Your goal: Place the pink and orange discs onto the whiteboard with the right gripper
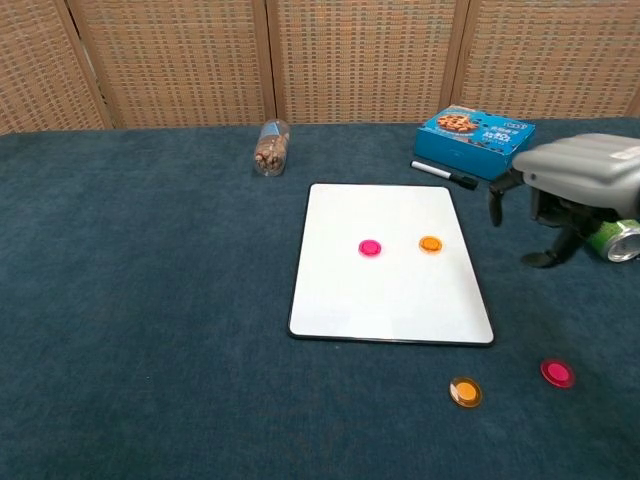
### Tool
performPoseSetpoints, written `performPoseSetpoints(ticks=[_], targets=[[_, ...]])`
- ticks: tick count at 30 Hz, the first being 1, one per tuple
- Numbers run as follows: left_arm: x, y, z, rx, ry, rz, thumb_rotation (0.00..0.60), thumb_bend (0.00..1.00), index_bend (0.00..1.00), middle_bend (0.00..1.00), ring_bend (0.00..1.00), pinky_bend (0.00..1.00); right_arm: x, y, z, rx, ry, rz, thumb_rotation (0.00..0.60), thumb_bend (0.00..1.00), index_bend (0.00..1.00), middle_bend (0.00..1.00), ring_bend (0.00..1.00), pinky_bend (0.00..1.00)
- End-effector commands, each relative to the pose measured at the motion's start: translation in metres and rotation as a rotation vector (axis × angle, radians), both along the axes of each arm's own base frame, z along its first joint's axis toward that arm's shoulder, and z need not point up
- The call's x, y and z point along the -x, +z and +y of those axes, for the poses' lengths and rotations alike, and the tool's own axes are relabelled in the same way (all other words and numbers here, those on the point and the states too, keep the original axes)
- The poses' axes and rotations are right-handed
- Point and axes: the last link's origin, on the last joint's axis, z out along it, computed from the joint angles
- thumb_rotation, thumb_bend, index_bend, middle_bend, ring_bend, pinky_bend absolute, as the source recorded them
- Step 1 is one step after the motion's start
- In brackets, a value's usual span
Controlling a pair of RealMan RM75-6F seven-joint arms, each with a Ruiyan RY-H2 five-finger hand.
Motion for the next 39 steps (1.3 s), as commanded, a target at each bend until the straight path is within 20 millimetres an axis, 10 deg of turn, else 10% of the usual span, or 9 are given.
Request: performPoseSetpoints(ticks=[1,11,39], targets=[[-0.001,-0.001,-0.001,0.001,-0.005,0.002,0.600,0.00,0.00,0.00,0.00,0.00,0.041,0.011,0.043,-0.073,-0.026,-0.027,0.600,0.32,0.41,0.96,0.95,1.00],[0.000,-0.002,-0.001,-0.002,0.001,0.008,0.600,0.00,0.00,0.00,0.00,0.00,0.073,-0.002,0.077,-0.148,-0.007,-0.054,0.600,0.35,0.41,0.96,0.95,1.00],[-0.001,0.001,0.000,-0.010,0.002,-0.001,0.600,0.00,0.00,0.00,0.00,0.00,0.074,-0.034,0.078,-0.154,-0.001,-0.053,0.600,0.36,0.41,0.96,0.95,1.00]])
